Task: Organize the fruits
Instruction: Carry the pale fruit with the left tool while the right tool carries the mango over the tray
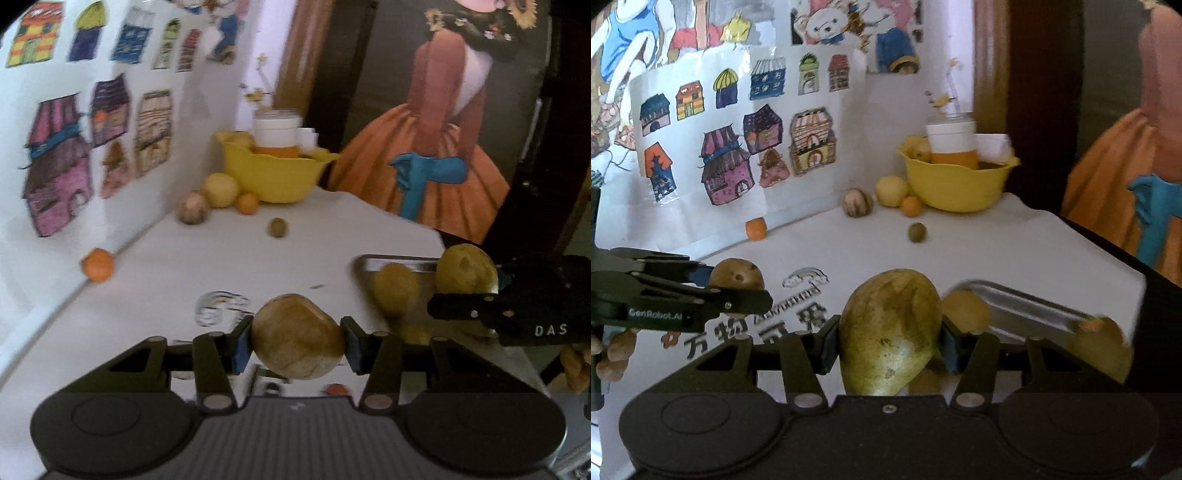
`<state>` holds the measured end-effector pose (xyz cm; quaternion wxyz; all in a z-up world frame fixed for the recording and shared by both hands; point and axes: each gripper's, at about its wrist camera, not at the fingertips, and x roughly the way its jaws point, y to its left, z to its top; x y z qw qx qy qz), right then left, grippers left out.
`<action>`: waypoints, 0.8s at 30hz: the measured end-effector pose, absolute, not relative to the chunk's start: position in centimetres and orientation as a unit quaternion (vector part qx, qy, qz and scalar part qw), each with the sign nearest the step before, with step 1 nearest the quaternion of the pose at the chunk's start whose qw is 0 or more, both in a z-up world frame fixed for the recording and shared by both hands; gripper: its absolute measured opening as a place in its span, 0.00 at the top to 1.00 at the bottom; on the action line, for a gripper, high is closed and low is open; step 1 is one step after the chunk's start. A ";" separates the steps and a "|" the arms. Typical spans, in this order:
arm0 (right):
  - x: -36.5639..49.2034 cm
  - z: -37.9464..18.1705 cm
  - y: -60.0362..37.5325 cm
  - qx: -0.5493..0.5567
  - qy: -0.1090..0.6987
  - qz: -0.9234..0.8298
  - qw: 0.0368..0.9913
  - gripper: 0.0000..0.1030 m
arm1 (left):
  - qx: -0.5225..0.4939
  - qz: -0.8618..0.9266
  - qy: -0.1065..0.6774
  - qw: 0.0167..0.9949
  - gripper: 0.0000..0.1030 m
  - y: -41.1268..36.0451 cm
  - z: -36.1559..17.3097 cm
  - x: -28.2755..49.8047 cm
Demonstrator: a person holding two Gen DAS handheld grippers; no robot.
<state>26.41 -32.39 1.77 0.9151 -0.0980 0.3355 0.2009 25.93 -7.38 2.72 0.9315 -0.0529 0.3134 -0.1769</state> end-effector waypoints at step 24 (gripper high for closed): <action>19.0 -1.1 -43.1 -0.077 0.353 0.104 0.927 0.47 | -0.021 -0.274 0.338 0.900 0.48 -18.0 -0.3 23.8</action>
